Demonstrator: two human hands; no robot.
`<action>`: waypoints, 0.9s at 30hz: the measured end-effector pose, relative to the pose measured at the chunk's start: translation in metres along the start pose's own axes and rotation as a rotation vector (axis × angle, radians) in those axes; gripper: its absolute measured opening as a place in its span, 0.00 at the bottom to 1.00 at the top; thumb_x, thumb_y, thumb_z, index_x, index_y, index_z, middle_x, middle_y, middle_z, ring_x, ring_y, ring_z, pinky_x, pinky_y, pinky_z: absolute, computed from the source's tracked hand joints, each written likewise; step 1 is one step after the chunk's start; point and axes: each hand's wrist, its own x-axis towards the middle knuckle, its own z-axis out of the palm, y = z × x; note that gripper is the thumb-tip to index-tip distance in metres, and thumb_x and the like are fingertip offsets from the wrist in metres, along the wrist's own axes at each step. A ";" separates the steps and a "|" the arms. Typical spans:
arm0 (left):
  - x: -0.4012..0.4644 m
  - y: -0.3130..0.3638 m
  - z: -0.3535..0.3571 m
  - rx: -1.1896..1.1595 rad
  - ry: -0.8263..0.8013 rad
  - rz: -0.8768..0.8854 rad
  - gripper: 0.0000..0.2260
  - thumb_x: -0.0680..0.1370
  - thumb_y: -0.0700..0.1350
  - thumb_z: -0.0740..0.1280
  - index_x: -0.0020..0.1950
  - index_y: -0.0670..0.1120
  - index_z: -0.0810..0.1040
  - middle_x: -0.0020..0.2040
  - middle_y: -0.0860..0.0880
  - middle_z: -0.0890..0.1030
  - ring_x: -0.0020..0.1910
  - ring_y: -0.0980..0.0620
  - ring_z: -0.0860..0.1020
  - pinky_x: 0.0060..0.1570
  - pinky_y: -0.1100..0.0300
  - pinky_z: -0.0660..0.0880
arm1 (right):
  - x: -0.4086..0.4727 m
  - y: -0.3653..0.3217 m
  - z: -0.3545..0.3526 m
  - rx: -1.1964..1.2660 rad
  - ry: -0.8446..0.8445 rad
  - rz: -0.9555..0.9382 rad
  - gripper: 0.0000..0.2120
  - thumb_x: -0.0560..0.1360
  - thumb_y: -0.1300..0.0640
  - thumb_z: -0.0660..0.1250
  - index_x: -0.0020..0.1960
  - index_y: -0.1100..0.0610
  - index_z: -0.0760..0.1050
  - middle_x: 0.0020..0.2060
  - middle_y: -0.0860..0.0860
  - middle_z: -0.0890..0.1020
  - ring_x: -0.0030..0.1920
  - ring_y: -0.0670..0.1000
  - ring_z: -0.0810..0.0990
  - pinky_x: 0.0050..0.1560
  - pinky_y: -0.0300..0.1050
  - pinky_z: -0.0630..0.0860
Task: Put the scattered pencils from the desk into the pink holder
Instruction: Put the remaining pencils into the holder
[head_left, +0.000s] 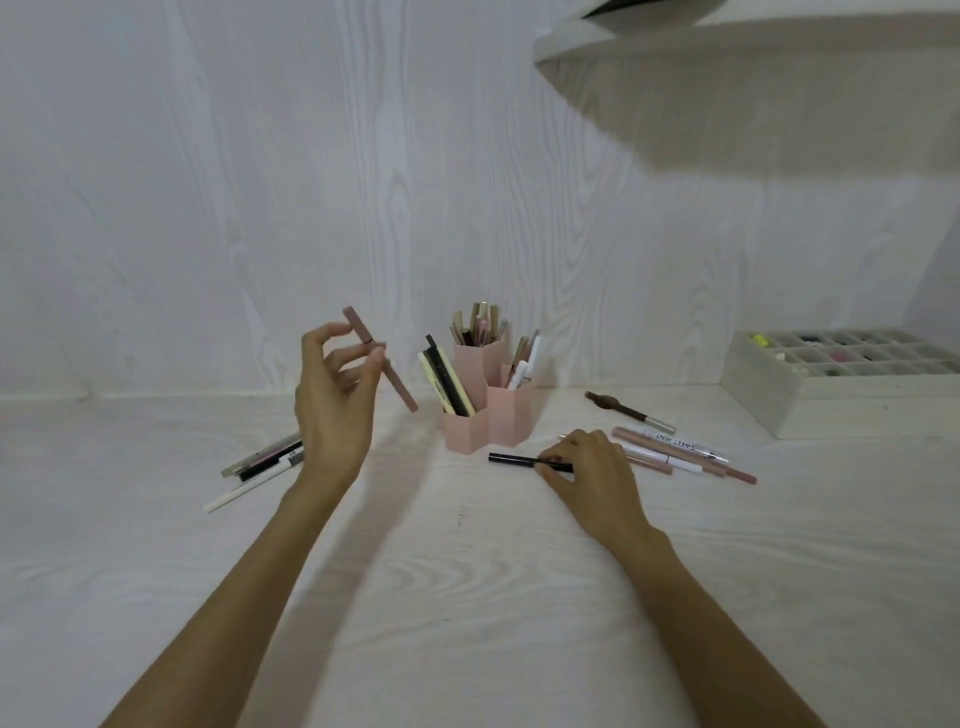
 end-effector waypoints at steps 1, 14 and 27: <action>0.005 0.009 0.012 -0.046 -0.018 0.032 0.18 0.78 0.50 0.67 0.64 0.62 0.66 0.49 0.56 0.83 0.46 0.59 0.82 0.47 0.54 0.80 | 0.000 0.000 0.000 0.013 -0.001 0.004 0.10 0.76 0.49 0.64 0.53 0.49 0.81 0.49 0.48 0.80 0.51 0.50 0.73 0.50 0.45 0.66; 0.007 0.012 0.091 0.186 -0.180 0.183 0.18 0.79 0.53 0.63 0.65 0.67 0.62 0.53 0.55 0.83 0.45 0.64 0.81 0.44 0.70 0.71 | -0.001 0.004 0.003 0.113 0.027 -0.004 0.09 0.76 0.51 0.64 0.52 0.51 0.80 0.48 0.49 0.80 0.51 0.50 0.73 0.50 0.43 0.67; 0.003 -0.009 0.105 0.747 -0.420 0.482 0.17 0.78 0.38 0.60 0.65 0.49 0.75 0.53 0.48 0.81 0.53 0.44 0.75 0.47 0.54 0.70 | 0.000 0.005 0.005 0.114 0.058 -0.005 0.08 0.75 0.52 0.65 0.51 0.52 0.81 0.47 0.50 0.80 0.49 0.51 0.73 0.49 0.42 0.64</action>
